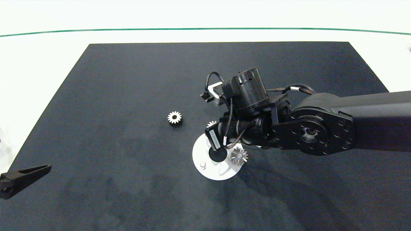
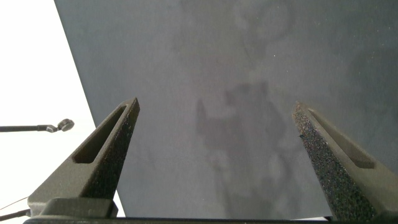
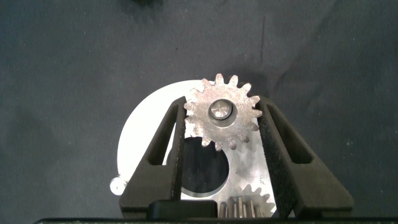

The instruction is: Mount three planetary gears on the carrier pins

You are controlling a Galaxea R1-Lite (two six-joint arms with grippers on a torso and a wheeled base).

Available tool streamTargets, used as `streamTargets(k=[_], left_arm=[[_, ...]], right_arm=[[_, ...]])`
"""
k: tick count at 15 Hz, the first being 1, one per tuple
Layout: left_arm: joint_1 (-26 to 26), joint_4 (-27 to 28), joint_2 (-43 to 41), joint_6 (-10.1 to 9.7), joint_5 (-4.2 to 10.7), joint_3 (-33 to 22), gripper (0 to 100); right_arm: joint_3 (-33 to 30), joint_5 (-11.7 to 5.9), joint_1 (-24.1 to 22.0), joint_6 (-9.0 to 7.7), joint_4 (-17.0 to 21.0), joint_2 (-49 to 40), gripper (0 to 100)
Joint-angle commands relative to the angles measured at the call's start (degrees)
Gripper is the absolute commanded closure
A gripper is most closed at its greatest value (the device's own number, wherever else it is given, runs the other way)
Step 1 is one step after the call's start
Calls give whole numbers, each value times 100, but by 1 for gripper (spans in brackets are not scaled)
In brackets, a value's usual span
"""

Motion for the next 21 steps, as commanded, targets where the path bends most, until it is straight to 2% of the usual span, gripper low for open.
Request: streamTargets(k=[1, 6, 8, 9, 10, 11, 12, 13, 14, 16, 17, 18, 21], left_arm=[[1, 16, 4, 13, 7, 1, 0], [1, 16, 4, 13, -2, 1, 0], [-43, -37, 13, -31, -46, -17, 0], [-114, -116, 39, -66, -46, -8, 0], [-228, -177, 101, -163, -55, -8, 0], [-536, -309, 294, -436, -55, -17, 0], [-1344, -705, 575, -822, -55, -78, 0], [-2293, -1337, 980, -1165, 7, -122, 0], [-2680, -1786, 1384, -1314, 68, -219, 0], [-3040, -2084, 2219, -1200, 191, -412, 0], [-3102, -2225, 2649, -1200, 235, -623, 0], [-3190, -2243, 3045, -1183, 244, -922, 0], [-3313, -2128, 4029, -1253, 270, -2118, 0]], right_arm=[[1, -4, 4, -1, 11, -10, 0], [36, -66, 4, 16, 11, -125, 0], [537, -154, -40, 192, 2, -837, 0], [977, -312, -119, 209, 2, -1382, 0], [1434, -567, -224, 183, 11, -1935, 0], [1935, -734, -321, 183, 11, -2489, 0], [2453, -760, -453, 183, 11, -3104, 0], [2858, -760, -558, 227, 11, -3649, 0], [3244, -760, -708, 245, 11, -4203, 0], [3965, -778, -1261, 86, 37, -5416, 0], [4088, -769, -1455, -107, 107, -5890, 0], [4097, -769, -1551, -186, 257, -6189, 0], [4115, -743, -1543, -195, 459, -6690, 0]])
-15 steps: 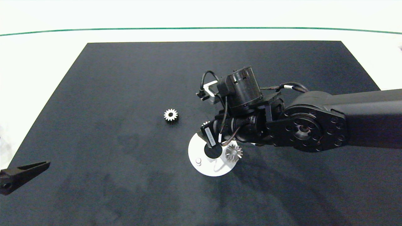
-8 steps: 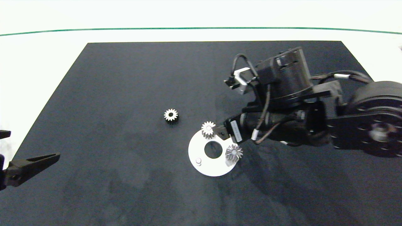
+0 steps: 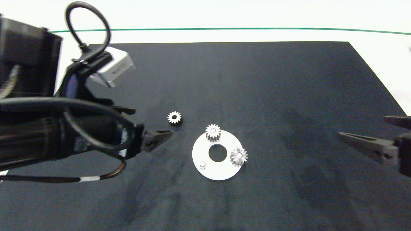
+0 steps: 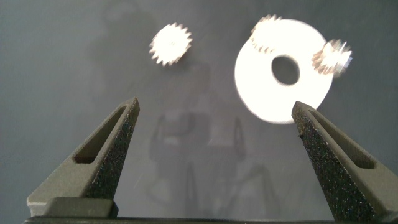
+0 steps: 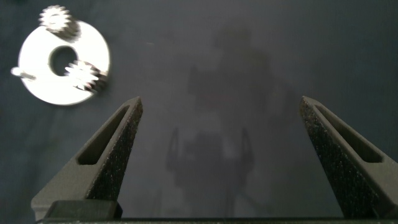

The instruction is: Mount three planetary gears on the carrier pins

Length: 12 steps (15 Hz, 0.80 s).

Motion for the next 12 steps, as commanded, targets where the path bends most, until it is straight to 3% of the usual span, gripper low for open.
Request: streamTargets(k=[1, 3, 4, 5, 7, 9, 12], left_arm=[[-250, -28, 1662, -84, 140, -1511, 0], [-198, 376, 1995, -75, 228, -2249, 0], [-189, 412, 2004, -75, 228, -2276, 0], [-136, 1036, 2321, -111, 254, -2873, 0], [-154, 1027, 2576, -111, 280, -2970, 0], [-154, 974, 2953, -128, 465, -3032, 0], [-31, 930, 3129, -269, 465, -3137, 0]], right_arm=[[325, 5, -227, -77, 159, -1217, 0], [483, 110, -201, -103, 150, -1410, 0], [483, 110, -210, -103, 150, -1410, 0], [483, 216, -210, -252, 141, -1445, 0], [527, 295, -210, -288, 141, -1454, 0], [536, 339, -218, -331, 133, -1524, 0], [518, 339, -218, -340, 141, -1595, 0]])
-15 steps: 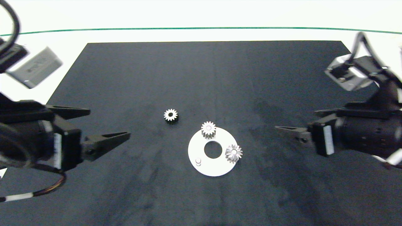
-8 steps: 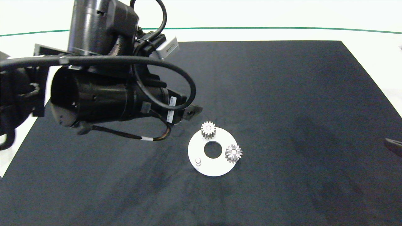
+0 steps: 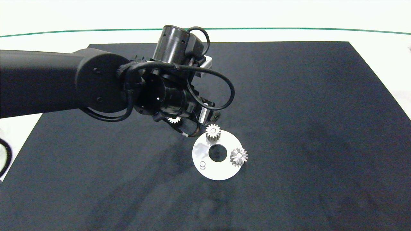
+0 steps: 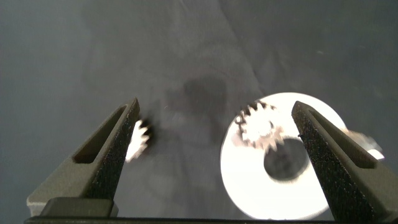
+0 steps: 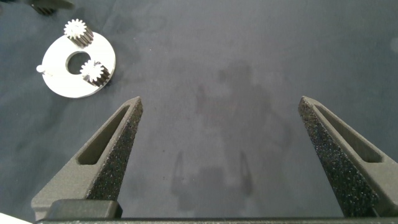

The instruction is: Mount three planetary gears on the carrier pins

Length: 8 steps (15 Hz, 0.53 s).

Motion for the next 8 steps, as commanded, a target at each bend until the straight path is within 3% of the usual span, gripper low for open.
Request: streamTargets(k=[1, 8], left_arm=[[183, 1, 288, -46, 19, -121, 0], [1044, -96, 68, -81, 19, -86, 0]], right_arm=[[-11, -5, 0, -50, 9, -44, 0], [6, 4, 0, -59, 9, -35, 0]])
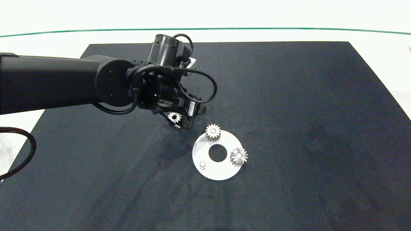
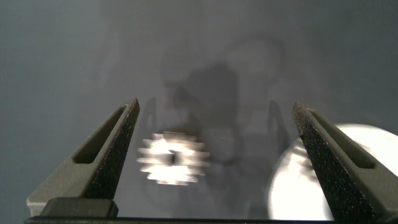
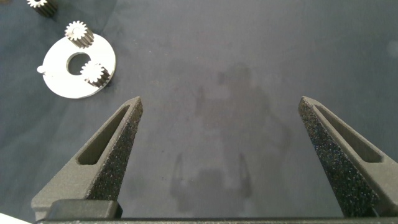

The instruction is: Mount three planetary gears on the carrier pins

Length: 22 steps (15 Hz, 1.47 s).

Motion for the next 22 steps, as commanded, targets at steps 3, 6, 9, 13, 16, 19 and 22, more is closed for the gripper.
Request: streamTargets(k=[3, 6, 9, 13, 16, 19, 22], left_arm=[[212, 27, -416, -173, -25, 583, 0], [141, 1, -442, -420, -16, 820, 0], [150, -104, -389, -420, -7, 846, 0], [159, -175, -319, -411, 19, 969, 0], [159, -351, -319, -402, 19, 1128, 0], [185, -412, -266, -384, 19, 1136, 0], [229, -403, -178, -411, 28, 1154, 2]], right_arm=[[18, -8, 2, -3, 9, 48, 0], [27, -8, 2, -3, 9, 48, 0], [35, -8, 2, -3, 0, 48, 0], [27, -8, 2, -3, 0, 48, 0], [35, -8, 2, -3, 9, 39, 0], [71, -8, 2, -3, 0, 39, 0], [71, -8, 2, -3, 0, 30, 0]])
